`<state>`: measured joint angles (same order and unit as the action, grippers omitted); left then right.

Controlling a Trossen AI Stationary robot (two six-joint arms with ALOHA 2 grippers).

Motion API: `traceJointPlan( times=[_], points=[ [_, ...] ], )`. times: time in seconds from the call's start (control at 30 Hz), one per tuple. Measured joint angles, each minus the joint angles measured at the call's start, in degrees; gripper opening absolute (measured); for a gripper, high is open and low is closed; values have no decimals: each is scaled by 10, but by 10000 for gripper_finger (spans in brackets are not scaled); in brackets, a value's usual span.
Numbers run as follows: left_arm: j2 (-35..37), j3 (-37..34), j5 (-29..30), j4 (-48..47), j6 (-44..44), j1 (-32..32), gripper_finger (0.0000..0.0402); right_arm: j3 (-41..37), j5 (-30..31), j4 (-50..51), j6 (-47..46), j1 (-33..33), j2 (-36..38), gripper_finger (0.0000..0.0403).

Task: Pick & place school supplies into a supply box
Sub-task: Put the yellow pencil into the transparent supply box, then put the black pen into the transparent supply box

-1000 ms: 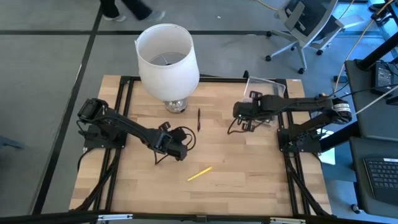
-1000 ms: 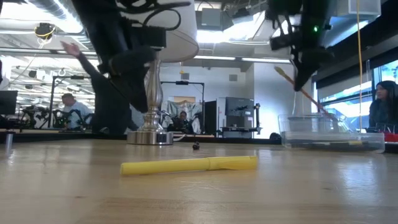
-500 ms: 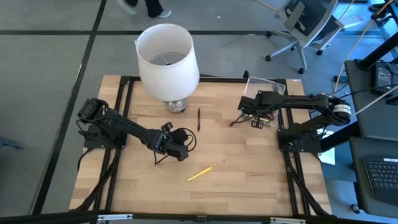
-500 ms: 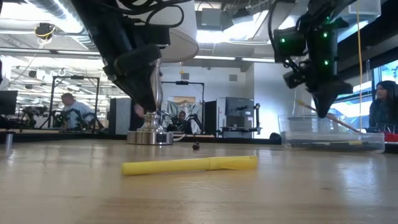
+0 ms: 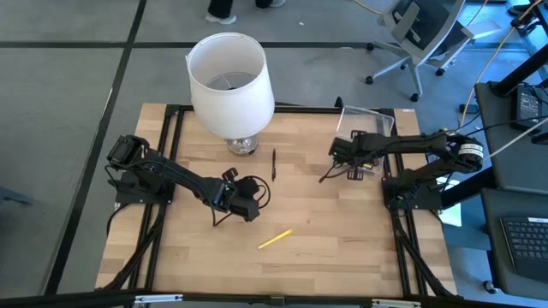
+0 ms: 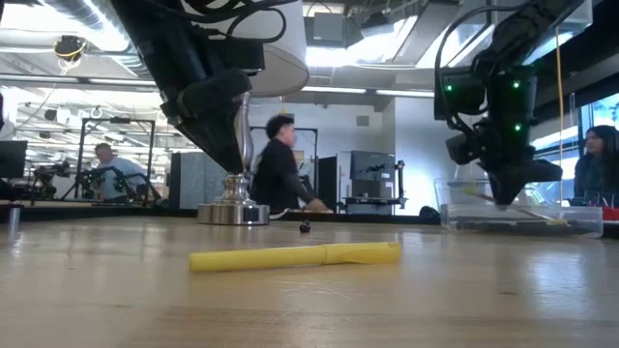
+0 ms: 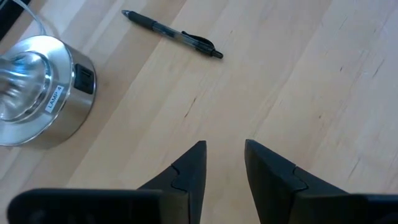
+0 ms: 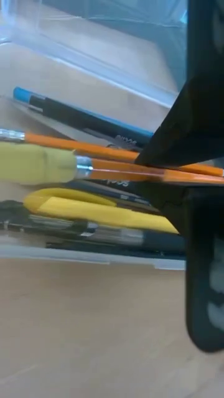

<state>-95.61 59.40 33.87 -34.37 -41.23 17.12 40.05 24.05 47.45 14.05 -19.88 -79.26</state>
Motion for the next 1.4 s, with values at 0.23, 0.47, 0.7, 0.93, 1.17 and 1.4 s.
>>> traceJointPlan(
  times=[0.23, 0.47, 0.7, 0.93, 1.17, 1.4],
  points=[
    [0, 0, 0, 0, 0, 0, 98, -8, -2, -25, -16, 0, 0, 52],
    [0, 0, -4, 0, 0, 0, 98, -8, -2, -25, -16, 0, 0, 54],
    [0, 0, -5, 50, 0, -4, 97, -8, -2, -26, -17, 0, 0, 71],
    [0, 0, -5, 103, 20, -22, 100, -4, 100, -27, -52, 0, 0, 143],
    [-15, 0, 5, 147, -50, -58, 98, 34, 107, -23, -149, 0, 1, 160],
    [-78, 0, 5, 263, -21, -106, 97, 62, -4, -24, -168, 4, 1, 161]
  ],
)
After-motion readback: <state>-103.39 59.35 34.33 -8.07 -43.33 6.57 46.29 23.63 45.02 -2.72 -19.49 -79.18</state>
